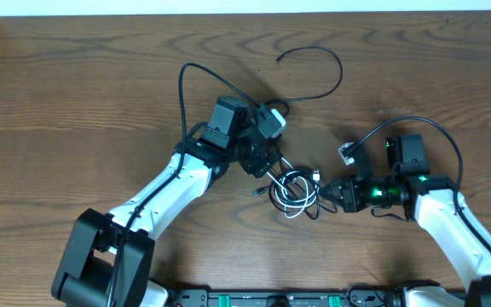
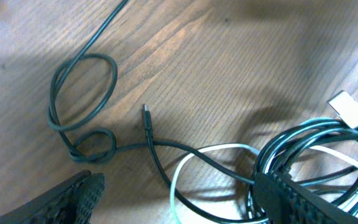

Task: Untangle cables

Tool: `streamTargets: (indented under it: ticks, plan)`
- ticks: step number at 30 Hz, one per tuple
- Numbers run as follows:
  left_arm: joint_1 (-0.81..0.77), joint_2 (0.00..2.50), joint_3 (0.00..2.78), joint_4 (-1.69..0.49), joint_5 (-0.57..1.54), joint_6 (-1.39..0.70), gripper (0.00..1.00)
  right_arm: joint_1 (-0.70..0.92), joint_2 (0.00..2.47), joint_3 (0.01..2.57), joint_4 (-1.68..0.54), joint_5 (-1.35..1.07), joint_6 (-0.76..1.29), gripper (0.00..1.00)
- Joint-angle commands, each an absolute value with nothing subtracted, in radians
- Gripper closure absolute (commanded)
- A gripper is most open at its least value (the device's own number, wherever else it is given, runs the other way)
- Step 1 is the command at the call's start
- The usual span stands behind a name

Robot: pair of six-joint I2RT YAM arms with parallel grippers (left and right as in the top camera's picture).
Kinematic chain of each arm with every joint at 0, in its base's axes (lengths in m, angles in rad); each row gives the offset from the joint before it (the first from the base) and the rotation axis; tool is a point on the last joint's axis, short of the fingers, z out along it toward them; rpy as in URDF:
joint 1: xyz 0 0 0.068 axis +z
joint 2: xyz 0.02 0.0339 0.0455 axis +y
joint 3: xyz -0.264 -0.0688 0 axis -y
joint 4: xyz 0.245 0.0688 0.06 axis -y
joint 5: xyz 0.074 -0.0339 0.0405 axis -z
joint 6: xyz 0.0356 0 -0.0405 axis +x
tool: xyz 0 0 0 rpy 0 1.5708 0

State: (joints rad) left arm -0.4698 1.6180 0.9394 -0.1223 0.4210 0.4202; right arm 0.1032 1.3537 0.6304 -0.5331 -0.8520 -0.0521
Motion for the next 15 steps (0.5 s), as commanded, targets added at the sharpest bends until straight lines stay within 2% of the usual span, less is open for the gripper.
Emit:
streamTargets:
  ticks: [1,15]
  plan:
    - [-0.472,1.632,0.955,-0.123,0.434,0.573,0.15,0.104,1.397,0.632,-0.533,-0.871,-0.084,0.99]
    - [-0.595,1.682,0.953,-0.123,0.433,0.636,0.15,0.099,1.411,0.632,-0.535,-0.881,-0.11,0.98]
